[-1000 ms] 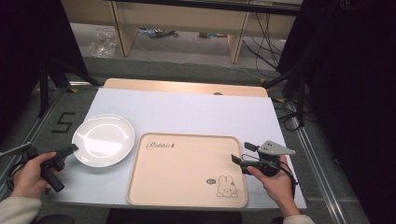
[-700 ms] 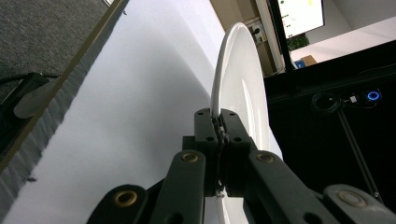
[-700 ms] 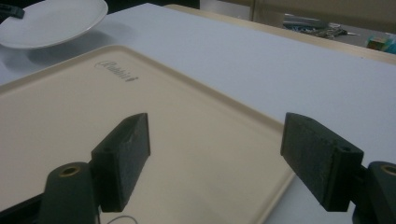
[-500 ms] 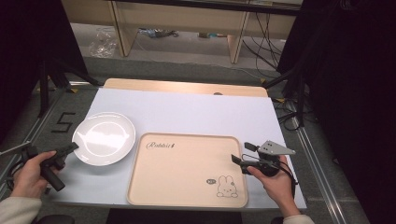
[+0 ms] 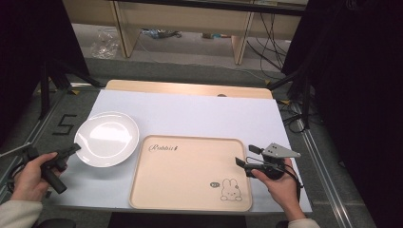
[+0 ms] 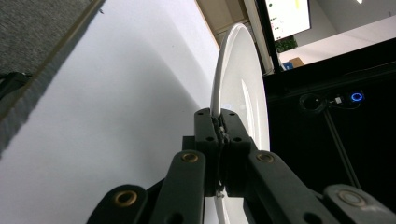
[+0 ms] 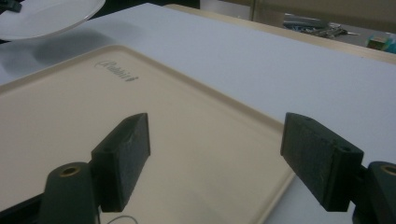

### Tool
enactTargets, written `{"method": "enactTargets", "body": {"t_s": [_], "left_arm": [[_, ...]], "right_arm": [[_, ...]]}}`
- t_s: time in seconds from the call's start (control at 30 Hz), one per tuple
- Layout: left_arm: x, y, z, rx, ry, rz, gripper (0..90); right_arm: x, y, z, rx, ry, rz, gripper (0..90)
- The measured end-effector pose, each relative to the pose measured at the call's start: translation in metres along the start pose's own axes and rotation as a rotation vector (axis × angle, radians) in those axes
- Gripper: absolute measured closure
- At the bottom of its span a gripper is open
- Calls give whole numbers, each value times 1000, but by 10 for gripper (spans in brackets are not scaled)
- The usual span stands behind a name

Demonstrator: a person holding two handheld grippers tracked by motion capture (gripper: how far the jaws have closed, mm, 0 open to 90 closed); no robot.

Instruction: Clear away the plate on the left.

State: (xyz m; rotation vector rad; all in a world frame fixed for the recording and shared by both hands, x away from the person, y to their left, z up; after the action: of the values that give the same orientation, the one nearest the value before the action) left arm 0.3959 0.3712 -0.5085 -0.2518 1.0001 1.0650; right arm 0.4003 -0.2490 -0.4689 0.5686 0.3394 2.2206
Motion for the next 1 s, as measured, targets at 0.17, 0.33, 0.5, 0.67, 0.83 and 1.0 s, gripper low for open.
{"method": "enactTargets", "body": {"t_s": [0.17, 0.33, 0.5, 0.67, 0.83, 1.0], "left_arm": [[-4, -1, 0, 0, -2, -12, 870], [-9, -2, 0, -2, -1, -23, 870], [-14, -2, 0, 1, -4, -36, 870], [-16, -3, -1, 0, 2, -46, 870], [-21, -4, -1, 3, 0, -57, 870], [-25, -6, -2, 5, -1, -67, 869]], "right_arm": [[-1, 1, 1, 0, 14, -13, 249], [0, 1, 0, 9, -2, -10, 249], [-1, 1, 0, 10, -2, -12, 249], [-2, 1, 0, 9, 6, -14, 249], [-1, 1, 0, 11, -1, -13, 249], [-1, 1, 0, 10, -2, -13, 249]]}}
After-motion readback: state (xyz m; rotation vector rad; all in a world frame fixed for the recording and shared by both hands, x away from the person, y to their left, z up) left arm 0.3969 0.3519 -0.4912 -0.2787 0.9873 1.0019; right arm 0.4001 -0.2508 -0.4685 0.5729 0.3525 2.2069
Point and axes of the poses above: each handheld gripper's, and its own axes: y roughly backward along the jaws, z roughly out of its top, x roughly to its left, the point moved 5 cm from there along -y, roughly forward along the jaws, and after that the axes turned 15 degrees about -y, right-handed, at the moved point
